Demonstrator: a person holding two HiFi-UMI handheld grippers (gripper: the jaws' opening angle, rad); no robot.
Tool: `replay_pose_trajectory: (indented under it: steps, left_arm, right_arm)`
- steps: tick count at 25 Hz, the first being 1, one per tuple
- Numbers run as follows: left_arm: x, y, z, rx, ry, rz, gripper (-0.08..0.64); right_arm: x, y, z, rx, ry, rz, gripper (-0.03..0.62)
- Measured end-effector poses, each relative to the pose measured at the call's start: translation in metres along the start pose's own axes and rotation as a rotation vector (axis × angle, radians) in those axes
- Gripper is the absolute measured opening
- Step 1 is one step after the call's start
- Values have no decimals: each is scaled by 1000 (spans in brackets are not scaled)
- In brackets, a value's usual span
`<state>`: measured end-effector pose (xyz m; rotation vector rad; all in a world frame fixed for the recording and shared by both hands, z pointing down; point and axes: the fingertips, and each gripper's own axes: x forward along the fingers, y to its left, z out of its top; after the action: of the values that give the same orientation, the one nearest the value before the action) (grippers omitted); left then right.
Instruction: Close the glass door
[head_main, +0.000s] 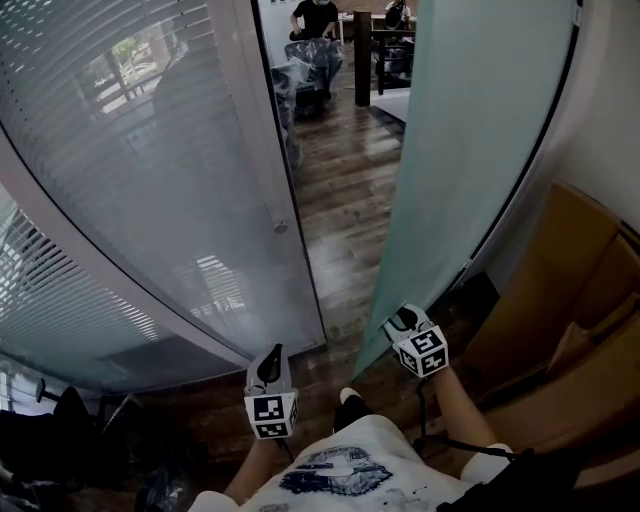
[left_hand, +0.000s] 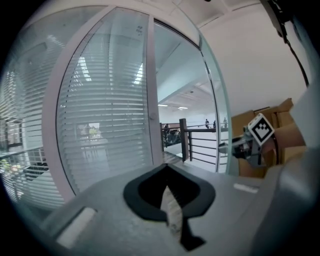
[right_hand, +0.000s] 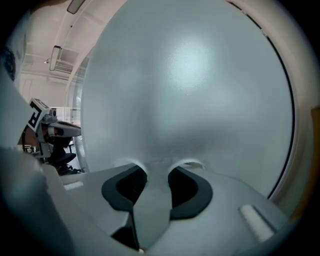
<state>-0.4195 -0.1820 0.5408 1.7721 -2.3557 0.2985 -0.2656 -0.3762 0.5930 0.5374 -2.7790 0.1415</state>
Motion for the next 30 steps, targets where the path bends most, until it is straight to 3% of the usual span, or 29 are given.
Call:
replay_pose_trajectory:
  steps: [11, 30]
  left_arm:
    - [9, 22, 1, 0, -12, 52, 2]
    - [46, 48, 12, -20, -24, 69, 2]
  right_arm:
    - [31, -9, 10, -3, -9, -25, 130]
    - [88, -13, 29, 3, -50, -86, 130]
